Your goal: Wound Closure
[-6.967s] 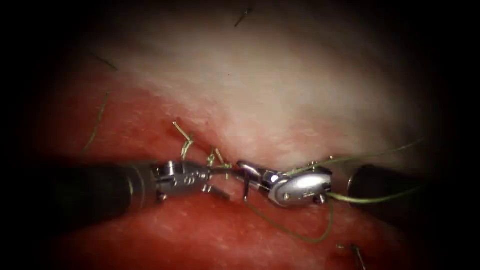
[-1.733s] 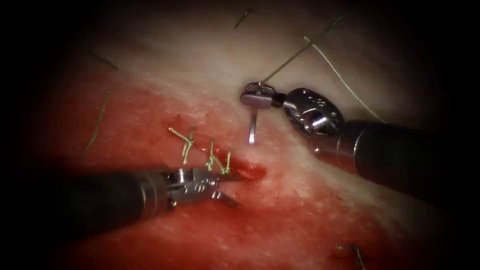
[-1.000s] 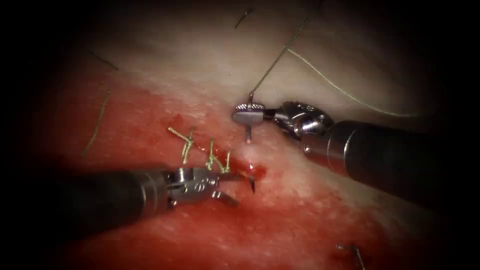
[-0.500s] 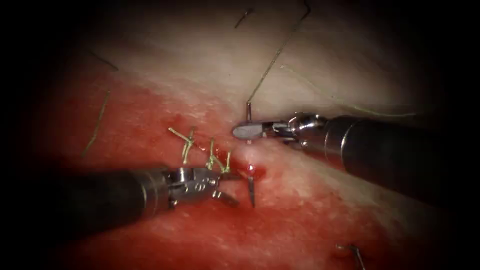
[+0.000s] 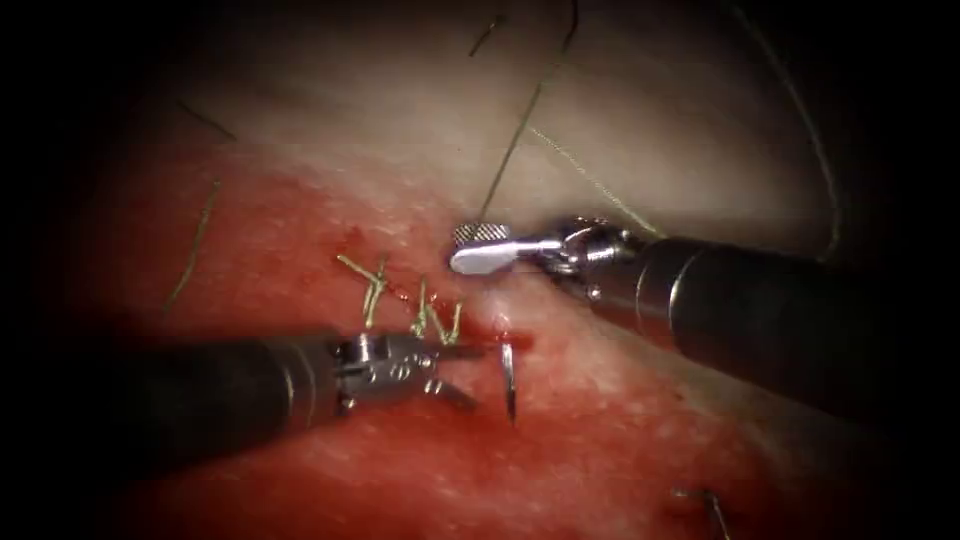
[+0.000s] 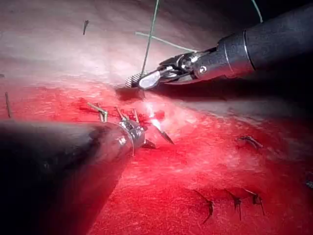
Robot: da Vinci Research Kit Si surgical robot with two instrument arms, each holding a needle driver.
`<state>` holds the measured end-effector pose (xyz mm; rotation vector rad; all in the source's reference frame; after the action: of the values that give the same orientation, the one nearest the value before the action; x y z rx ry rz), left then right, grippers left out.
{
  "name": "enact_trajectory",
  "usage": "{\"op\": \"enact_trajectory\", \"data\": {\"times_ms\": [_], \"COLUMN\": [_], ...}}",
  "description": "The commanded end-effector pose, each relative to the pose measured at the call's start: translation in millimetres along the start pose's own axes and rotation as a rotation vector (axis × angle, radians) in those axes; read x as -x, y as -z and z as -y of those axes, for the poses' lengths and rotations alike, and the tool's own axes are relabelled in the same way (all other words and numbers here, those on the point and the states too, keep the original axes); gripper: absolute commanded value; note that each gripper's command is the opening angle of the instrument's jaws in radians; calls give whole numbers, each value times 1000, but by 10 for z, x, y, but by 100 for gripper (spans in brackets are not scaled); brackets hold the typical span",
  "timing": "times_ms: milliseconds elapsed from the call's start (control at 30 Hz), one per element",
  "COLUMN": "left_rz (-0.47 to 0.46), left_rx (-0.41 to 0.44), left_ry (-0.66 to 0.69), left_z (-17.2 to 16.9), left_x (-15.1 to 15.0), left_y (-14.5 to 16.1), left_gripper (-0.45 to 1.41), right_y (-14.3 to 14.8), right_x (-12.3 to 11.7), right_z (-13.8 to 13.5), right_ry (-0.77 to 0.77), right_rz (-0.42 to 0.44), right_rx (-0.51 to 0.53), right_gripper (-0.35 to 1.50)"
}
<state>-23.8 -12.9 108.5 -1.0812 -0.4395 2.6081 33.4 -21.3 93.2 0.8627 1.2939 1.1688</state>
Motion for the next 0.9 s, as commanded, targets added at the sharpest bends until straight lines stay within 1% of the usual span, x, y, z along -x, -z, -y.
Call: {"op": "enact_trajectory", "data": {"times_ms": [33,67,100,167,200,333,400,433,467,500,533,567,633,733,767,867,900], "left_rz": [-1,-1,-1,-1,-1,-1,-1,-1,-1,-1,-1,-1,-1,-1,-1,-1,-1], "left_rx": [1,1,1,2,2,2,2,2,2,2,2,2,2,2,2,3,3], "left_ry": [-1,-1,-1,-1,-2,-2,-2,-2,-2,-2,-2,-2,-2,-2,-2,-2,-2], "left_z": [0,0,0,0,0,0,0,0,0,0,0,0,0,0,-1,-1,-1], "left_x": [1,1,1,1,1,1,1,1,2,2,1,1,1,2,2,2,2], "left_y": [-8,-8,-8,-8,-8,-8,-7,-7,-7,-7,-7,-7,-7,-7,-7,-6,-6], "left_gripper": [17,17,17,17,17,17,17,17,17,17,17,17,17,17,17,17,17], "right_y": [-10,-10,-10,-10,-10,-10,-7,-7,-5,-2,-1,1,4,5,5,4,4], "right_x": [3,3,2,0,-1,-1,-1,-1,-1,-1,-1,-1,-3,-6,-10,-13,-13], "right_z": [-8,-9,-10,-11,-12,-12,-12,-12,-12,-12,-12,-12,-12,-13,-13,-15,-16], "right_ry": [84,191,255,314,385,454,491,496,495,494,494,494,499,420,309,194,133], "right_rz": [1,8,14,26,26,45,77,82,88,106,107,110,112,105,115,119,132], "right_rx": [16,34,49,65,84,131,179,186,198,206,204,203,202,207,200,192,181], "right_gripper": [121,121,121,125,123,123,118,111,98,42,0,-35,-35,-35,-35,-35,-35]}}
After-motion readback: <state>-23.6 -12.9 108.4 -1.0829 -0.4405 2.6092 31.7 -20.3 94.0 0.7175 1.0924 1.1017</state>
